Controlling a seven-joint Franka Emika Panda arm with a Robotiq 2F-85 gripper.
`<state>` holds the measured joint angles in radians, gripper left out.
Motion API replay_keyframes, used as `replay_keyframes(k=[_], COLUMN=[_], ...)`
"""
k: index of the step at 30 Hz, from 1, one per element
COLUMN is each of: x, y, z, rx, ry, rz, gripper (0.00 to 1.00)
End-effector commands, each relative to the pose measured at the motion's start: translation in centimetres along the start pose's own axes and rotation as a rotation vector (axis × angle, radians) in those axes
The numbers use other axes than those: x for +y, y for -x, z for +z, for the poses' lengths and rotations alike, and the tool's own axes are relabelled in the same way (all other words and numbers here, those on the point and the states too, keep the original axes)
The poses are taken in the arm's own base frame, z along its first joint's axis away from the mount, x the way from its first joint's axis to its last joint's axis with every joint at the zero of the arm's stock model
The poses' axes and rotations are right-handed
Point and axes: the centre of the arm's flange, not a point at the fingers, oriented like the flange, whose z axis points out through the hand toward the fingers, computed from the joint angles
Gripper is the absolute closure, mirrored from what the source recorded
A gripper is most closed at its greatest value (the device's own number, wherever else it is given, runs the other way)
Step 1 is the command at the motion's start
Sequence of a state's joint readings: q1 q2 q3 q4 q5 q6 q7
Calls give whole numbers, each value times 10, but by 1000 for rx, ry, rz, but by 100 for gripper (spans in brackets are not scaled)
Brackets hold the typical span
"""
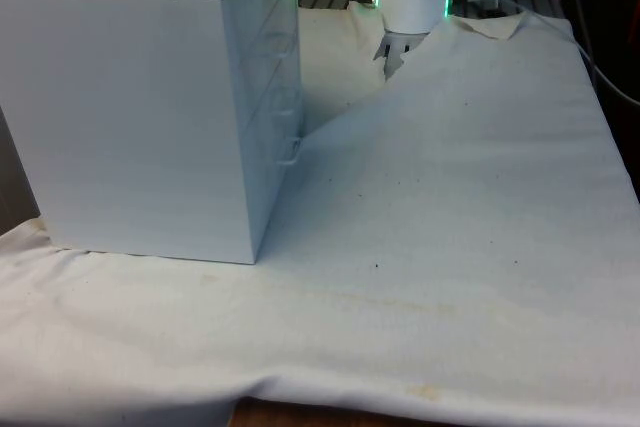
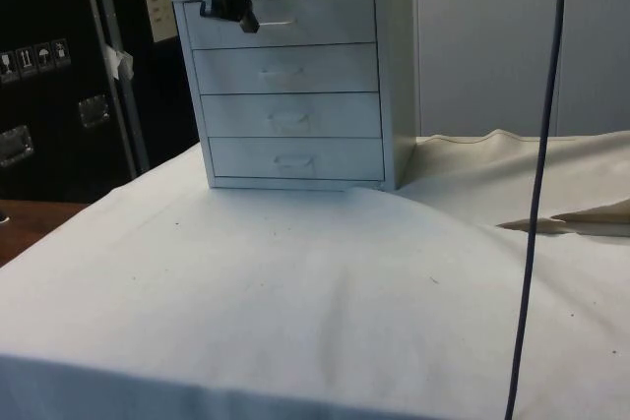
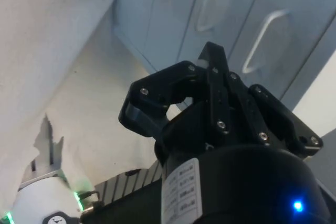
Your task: Open the drawer, then close it.
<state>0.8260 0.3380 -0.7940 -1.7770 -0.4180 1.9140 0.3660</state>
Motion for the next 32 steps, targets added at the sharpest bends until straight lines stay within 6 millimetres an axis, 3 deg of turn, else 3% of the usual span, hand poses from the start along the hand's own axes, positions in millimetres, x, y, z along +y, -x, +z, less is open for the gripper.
replay_keyframes(k=[1,14,18,19,21,22,27,29,31,32], x=[-1,-2,-2,-2,-2,-2,-2,-2,-2,-2], y=[1,1,0,1,0,1,0,0,0,0], z=[-2,-3,-4,-4,-2,-4,-4,-4,-4,-4], rx=[1,-2,-3,-3,-3,-3,-3,-3,-3,-3], ry=[-24,-50,-47,-45,-44,-43,-42,-43,-42,-42], rz=[4,14,13,13,16,13,13,13,15,15], gripper=[100,100,80,69,58,58,33,14,4,4])
